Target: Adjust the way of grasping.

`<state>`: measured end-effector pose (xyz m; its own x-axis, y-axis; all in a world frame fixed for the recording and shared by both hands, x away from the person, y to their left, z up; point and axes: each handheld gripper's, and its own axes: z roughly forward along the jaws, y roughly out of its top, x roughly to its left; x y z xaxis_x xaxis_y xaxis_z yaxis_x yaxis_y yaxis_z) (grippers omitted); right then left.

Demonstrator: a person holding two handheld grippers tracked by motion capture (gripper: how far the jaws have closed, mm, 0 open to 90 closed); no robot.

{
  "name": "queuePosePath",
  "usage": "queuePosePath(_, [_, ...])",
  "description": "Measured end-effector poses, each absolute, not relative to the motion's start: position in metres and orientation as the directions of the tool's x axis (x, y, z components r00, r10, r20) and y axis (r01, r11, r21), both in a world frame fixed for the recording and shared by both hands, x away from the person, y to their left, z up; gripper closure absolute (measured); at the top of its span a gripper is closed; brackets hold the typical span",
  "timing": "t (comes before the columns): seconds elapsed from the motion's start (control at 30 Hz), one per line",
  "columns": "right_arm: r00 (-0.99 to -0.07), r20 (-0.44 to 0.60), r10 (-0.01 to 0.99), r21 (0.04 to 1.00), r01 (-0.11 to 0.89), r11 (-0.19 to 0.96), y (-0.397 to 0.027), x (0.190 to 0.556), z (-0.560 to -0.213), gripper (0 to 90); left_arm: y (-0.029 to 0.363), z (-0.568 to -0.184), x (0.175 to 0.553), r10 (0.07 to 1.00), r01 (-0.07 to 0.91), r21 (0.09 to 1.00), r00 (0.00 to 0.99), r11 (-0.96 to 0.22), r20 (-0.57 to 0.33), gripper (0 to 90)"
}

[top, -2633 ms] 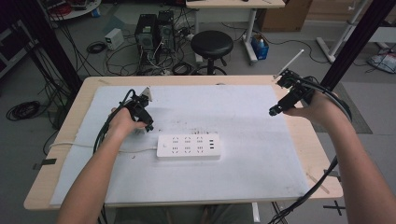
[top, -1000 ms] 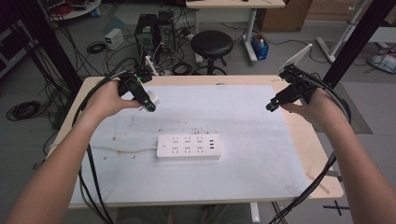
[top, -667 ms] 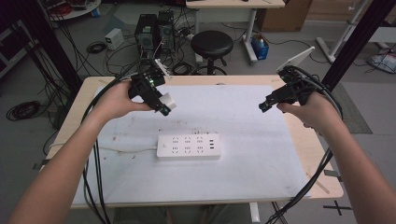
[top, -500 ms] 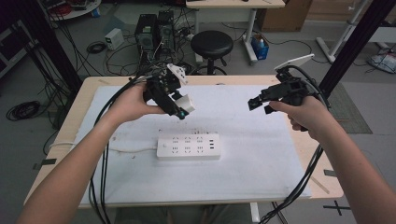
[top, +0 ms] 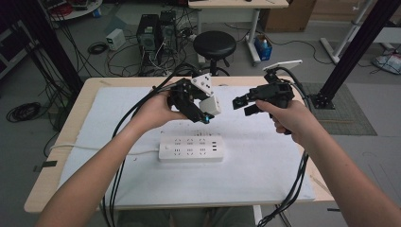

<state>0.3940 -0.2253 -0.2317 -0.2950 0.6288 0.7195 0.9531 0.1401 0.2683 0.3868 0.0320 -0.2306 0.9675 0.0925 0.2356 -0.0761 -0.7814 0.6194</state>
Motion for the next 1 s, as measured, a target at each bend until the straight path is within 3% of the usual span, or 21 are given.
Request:
queuePosePath(0.37, [-0.337, 0.735, 0.588, 0.29, 0.941, 0.178, -0.2, 0.396, -0.235, 33.8, 0.013, -0.23, 0.378, 0.059, -0.144, 0.624, 0.954, -0.768, 0.293, 42.0])
queuePosePath(0.47, [-0.348, 0.735, 0.581, 0.298, 0.937, 0.183, -0.195, 0.397, -0.236, 41.0, 0.008, -0.23, 0.374, 0.049, -0.164, 0.63, 0.95, -0.759, 0.307, 42.0])
queuePosePath(0.6, [-0.365, 0.742, 0.562, 0.319, 0.93, 0.183, -0.194, 0.396, -0.238, 58.9, 0.004, -0.233, 0.37, 0.067, -0.173, 0.641, 0.941, -0.748, 0.332, 41.9])
queuePosePath(0.63, [-0.372, 0.733, 0.57, 0.327, 0.927, 0.184, -0.194, 0.395, -0.238, 60.3, 0.005, -0.23, 0.371, 0.031, -0.211, 0.594, 0.928, -0.776, 0.371, 41.9])
queuePosePath(0.7, [-0.366, 0.742, 0.561, 0.332, 0.928, 0.166, -0.195, 0.395, -0.239, 61.6, 0.005, -0.23, 0.37, 0.032, -0.225, 0.588, 0.918, -0.777, 0.394, 41.7])
queuePosePath(0.77, [-0.381, 0.734, 0.562, 0.349, 0.922, 0.169, -0.196, 0.396, -0.238, 62.0, 0.005, -0.23, 0.37, 0.057, -0.199, 0.568, 0.914, -0.799, 0.402, 39.9])
queuePosePath(0.83, [-0.404, 0.706, 0.581, 0.381, 0.909, 0.168, -0.199, 0.397, -0.236, 61.9, 0.008, -0.23, 0.37, 0.075, -0.169, 0.513, 0.903, -0.842, 0.422, 30.0])
queuePosePath(0.87, [-0.413, 0.691, 0.594, 0.397, 0.903, 0.166, -0.203, 0.397, -0.234, 61.9, 0.012, -0.231, 0.371, 0.087, -0.146, 0.497, 0.905, -0.855, 0.416, 29.3])
queuePosePath(1.0, [-0.535, 0.489, 0.689, 0.492, 0.821, 0.289, -0.214, 0.396, -0.217, 61.9, 0.043, -0.233, 0.385, 0.184, 0.051, 0.417, 0.941, -0.908, 0.285, 24.5])
